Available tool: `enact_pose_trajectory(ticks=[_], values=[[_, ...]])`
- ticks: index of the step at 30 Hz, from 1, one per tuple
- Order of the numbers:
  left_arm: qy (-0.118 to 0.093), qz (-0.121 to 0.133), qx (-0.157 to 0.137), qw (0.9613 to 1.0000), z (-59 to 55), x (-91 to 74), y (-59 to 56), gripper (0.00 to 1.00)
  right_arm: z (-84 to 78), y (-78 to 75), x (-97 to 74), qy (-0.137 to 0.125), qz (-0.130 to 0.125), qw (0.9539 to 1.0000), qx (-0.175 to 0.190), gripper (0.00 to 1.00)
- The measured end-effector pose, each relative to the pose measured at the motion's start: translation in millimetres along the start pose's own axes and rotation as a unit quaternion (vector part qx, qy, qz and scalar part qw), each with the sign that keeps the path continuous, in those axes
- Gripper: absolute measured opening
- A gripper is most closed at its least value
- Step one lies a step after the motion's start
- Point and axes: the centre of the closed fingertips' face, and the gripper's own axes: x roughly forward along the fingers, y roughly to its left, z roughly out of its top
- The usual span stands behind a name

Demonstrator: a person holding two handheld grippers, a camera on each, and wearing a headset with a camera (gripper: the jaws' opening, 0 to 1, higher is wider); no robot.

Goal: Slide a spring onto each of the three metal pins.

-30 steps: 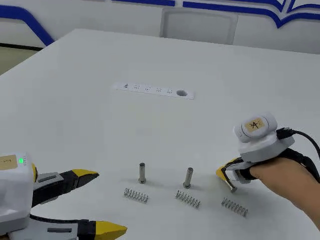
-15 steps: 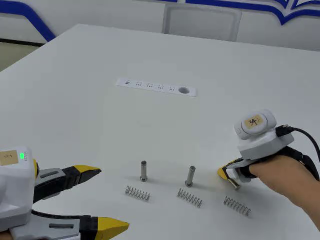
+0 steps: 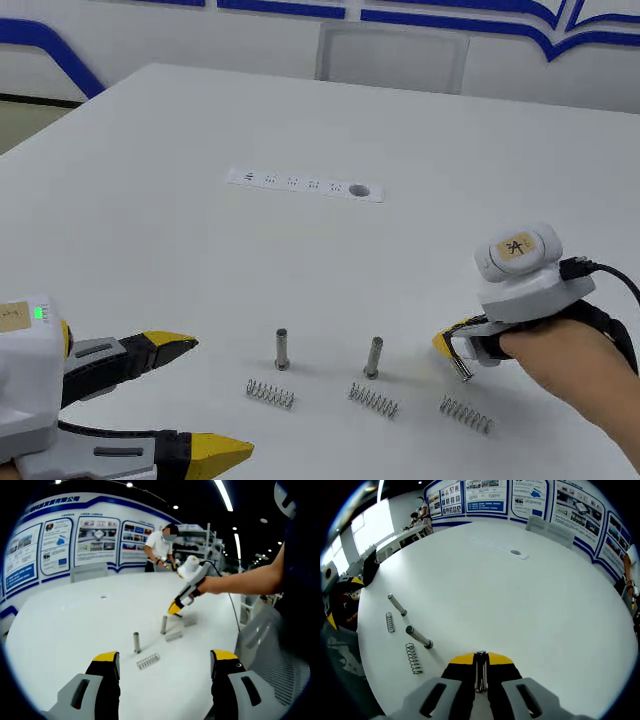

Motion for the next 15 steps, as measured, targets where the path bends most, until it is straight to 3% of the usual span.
enact_pose_trajectory(ticks=[7, 15], values=[[-0.003, -0.007, 0.011, 0.9999, 6.8, 2.3, -5.7, 0.75, -1.4, 3.9, -18.8, -0.027, -0.001, 0.9995, 0.018, 0.08], [-0.003, -0.01, 0.021, 0.9997, 11.2, 0.8, -10.9, 0.75, -6.0, 7.5, -27.7, -0.047, -0.004, 0.9986, 0.023, 0.09]])
